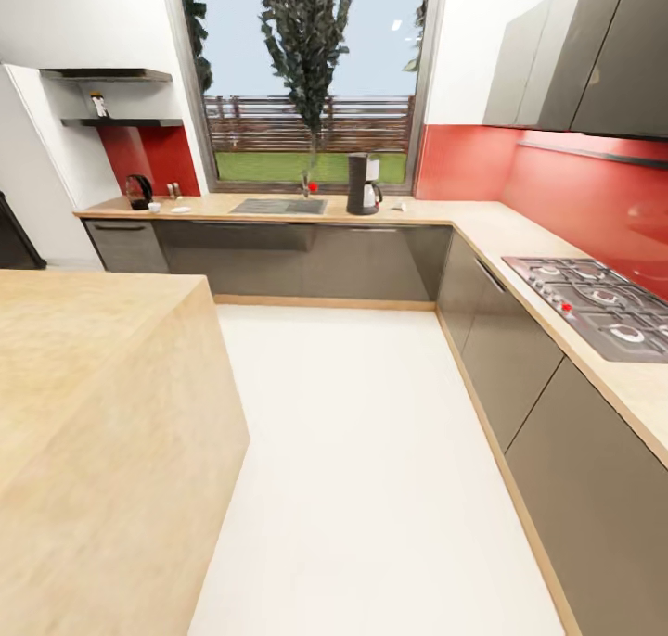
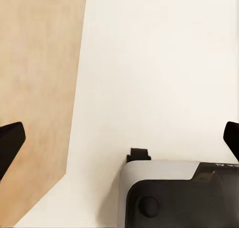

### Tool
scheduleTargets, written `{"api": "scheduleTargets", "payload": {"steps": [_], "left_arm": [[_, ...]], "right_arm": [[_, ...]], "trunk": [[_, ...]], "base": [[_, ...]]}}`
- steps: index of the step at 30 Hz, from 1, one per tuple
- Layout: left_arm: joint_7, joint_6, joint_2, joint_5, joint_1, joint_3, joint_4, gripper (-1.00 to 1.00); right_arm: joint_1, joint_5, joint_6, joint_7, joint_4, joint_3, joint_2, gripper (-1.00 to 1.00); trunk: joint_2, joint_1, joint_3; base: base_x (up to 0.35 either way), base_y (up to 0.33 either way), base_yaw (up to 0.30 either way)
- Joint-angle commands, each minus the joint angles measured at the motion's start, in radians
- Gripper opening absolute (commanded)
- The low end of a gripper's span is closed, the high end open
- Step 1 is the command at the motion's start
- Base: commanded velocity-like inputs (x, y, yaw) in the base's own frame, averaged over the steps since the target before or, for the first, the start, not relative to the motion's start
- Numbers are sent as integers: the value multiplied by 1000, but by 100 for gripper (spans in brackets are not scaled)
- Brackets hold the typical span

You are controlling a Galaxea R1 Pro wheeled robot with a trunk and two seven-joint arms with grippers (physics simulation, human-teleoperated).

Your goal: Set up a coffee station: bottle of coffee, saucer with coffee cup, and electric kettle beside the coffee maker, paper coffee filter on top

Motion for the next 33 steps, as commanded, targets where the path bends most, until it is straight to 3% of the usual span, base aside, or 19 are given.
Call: {"api": "scheduleTargets", "payload": {"steps": [1,16,33], "left_arm": [[-1,-3,0,5,0,1,0,100],[-1,-3,0,5,-2,1,0,100],[-1,-3,0,4,-2,1,0,100]], "right_arm": [[0,0,-2,0,0,-9,0,100],[0,1,-2,0,1,-24,2,100],[0,1,-2,0,1,-24,2,100]], "trunk": [[-2,1,-2],[-2,1,-2],[-2,1,-2]], "base": [[339,-115,0],[339,-17,-144],[339,0,-9]]}}
